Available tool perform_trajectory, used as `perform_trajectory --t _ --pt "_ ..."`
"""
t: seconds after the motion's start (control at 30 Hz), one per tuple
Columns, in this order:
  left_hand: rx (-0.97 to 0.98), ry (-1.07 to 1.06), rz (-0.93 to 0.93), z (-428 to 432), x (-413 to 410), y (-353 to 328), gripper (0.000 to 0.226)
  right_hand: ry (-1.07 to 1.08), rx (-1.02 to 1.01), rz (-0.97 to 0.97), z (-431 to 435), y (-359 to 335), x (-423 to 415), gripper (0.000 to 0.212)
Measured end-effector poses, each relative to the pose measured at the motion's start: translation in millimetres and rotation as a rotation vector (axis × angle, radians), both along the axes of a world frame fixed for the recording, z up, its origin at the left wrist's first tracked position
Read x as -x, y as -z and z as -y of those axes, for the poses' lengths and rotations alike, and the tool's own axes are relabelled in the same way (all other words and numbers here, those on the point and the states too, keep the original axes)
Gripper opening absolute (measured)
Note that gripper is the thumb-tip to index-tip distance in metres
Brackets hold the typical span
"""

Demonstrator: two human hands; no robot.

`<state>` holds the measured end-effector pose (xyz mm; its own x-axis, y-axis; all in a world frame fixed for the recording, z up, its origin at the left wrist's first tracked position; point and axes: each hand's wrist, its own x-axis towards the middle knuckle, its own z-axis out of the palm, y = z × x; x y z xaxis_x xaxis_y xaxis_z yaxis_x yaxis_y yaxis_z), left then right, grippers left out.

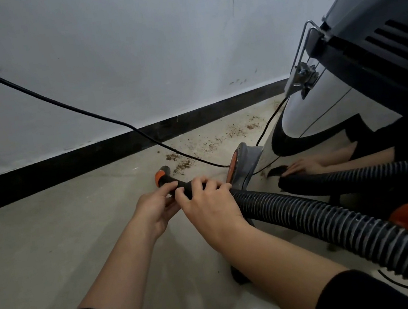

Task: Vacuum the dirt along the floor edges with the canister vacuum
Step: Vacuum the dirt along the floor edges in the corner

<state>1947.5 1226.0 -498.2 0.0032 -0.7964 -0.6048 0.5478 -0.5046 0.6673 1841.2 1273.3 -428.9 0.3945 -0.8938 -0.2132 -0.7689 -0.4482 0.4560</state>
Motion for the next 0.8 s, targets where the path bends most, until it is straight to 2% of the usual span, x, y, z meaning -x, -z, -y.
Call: perform_trajectory --t 0.17,0.27,0.8 --pt "0.003 0.044 -0.002 -6.0 6.1 -6.2 0.034 -0.001 0.0 -0.026 -8.8 -6.3 5.8 0.061" --pt "-0.006 0.041 -0.004 -6.4 13.9 -7.6 0.035 0.008 -0.002 -0.041 -11.1 -10.5 10.0 0.056" --pt "-0.05 0.13 0.046 -21.8 8.6 -6.0 0.021 -0.117 0.011 -0.123 -29.4 -11.8 14.6 0.047"
